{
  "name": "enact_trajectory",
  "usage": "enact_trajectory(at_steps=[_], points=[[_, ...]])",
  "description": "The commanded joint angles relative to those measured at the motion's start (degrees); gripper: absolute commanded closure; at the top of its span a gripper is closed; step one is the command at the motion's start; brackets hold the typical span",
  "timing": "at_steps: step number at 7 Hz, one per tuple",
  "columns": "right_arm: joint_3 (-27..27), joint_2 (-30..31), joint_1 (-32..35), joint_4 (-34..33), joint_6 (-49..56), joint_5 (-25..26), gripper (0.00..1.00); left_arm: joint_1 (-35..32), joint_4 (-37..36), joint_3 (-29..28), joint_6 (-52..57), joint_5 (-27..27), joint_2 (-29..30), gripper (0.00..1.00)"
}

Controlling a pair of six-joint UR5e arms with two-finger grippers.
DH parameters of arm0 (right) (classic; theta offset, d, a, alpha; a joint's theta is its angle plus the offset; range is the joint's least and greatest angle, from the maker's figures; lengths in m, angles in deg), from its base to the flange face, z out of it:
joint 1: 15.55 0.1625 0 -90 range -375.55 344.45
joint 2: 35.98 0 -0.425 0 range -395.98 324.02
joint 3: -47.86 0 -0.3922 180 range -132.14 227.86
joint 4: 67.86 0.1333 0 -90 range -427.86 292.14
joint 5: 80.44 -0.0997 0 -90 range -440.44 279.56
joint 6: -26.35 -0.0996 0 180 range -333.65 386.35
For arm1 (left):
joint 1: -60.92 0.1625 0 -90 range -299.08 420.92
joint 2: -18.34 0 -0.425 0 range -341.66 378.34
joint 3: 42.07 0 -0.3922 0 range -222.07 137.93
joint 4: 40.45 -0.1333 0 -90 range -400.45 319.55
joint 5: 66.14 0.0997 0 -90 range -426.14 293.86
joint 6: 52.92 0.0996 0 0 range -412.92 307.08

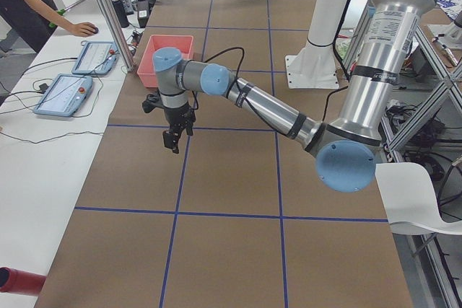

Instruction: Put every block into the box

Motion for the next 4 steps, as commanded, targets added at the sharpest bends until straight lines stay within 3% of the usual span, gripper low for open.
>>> enact_trajectory(at_steps=[1,4], points=[[0.38,-9.34,-6.58,-2.37,-10.98,0.12,1.0,-4.82,2.67,-0.19,3.28,-0.18,-5.42,0.0],[2.91,-21.55,-15.8,-4.5,-26.36,0.38,1.0,-10.27,15.76,-3.79,5.22,-11.06,-13.51,0.0]])
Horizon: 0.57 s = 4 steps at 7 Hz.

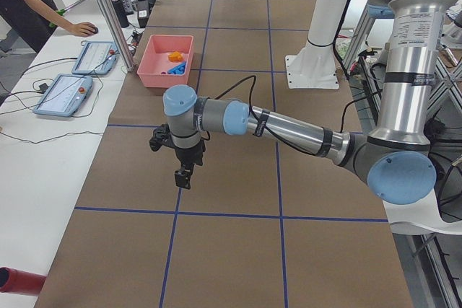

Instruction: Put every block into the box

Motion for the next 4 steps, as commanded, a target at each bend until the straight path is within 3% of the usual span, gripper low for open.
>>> enact_trajectory(at_steps=[1,3,4], points=[[8.38,-12.38,-6.19,0.5,-11.19,0.23,1.0,-2.39,4.13,-1.56,1.16,-4.69,-2.8,0.0],[20.7,-24.45,-9.46,1.99,-17.11,0.49,1.0,-2.39,4.13,-1.47,1.16,-4.7,-2.8,0.0],[27.19,-27.37,-10.51,9.49,-18.96,0.58,1.0,-2.39,4.13,-1.38,1.07,-4.7,-2.8,0.0]])
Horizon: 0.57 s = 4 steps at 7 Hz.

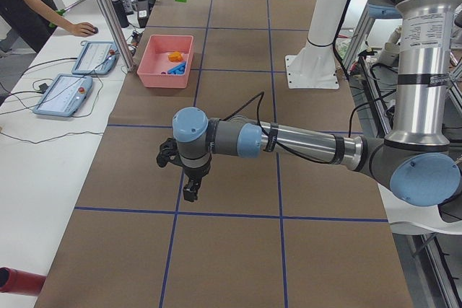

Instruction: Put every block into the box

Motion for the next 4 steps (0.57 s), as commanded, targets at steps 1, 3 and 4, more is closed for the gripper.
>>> enact_trajectory(at_steps=[1,3,4], points=[[15.6,-7.9,-3.64,15.89,-9.31,0.75,1.0,-0.04,0.07,0.07,-0.05,-0.08,-0.04,0.0],[26.98,-14.84,-8.99,25.12,-12.8,6.87,1.0,0.04,0.07,-0.28,-0.31,-0.08,0.04,0.0],[27.72,-16.01,-11.72,25.92,-12.8,11.25,1.0,0.04,0.07,-0.37,-0.49,-0.08,0.13,0.0]])
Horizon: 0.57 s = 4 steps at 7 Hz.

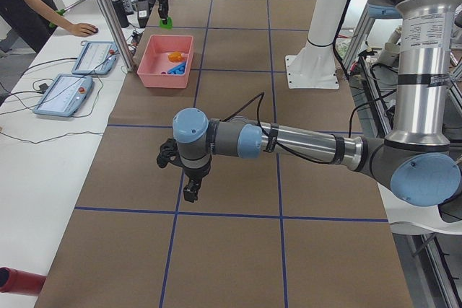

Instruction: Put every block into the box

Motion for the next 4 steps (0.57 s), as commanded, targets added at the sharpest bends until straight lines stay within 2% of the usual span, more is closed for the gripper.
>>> enact_trajectory(at_steps=[1,2,3,4], points=[[3.2,-3.18,-5.67,2.56,-0.73,8.2,1.0,0.13,0.0,-0.3,-0.22,0.0,0.27,0.0],[3.2,-3.19,-6.91,2.56,-0.73,9.45,0.13,0.13,0.0,-0.73,-0.39,0.0,0.44,0.0],[3.2,-3.28,-7.01,2.56,-2.38,10.16,0.0,0.13,0.0,-0.65,-0.39,0.0,0.53,0.0],[3.2,-3.28,-7.01,2.56,-2.84,10.17,0.0,0.13,0.09,-0.65,-0.39,0.0,0.53,0.0]])
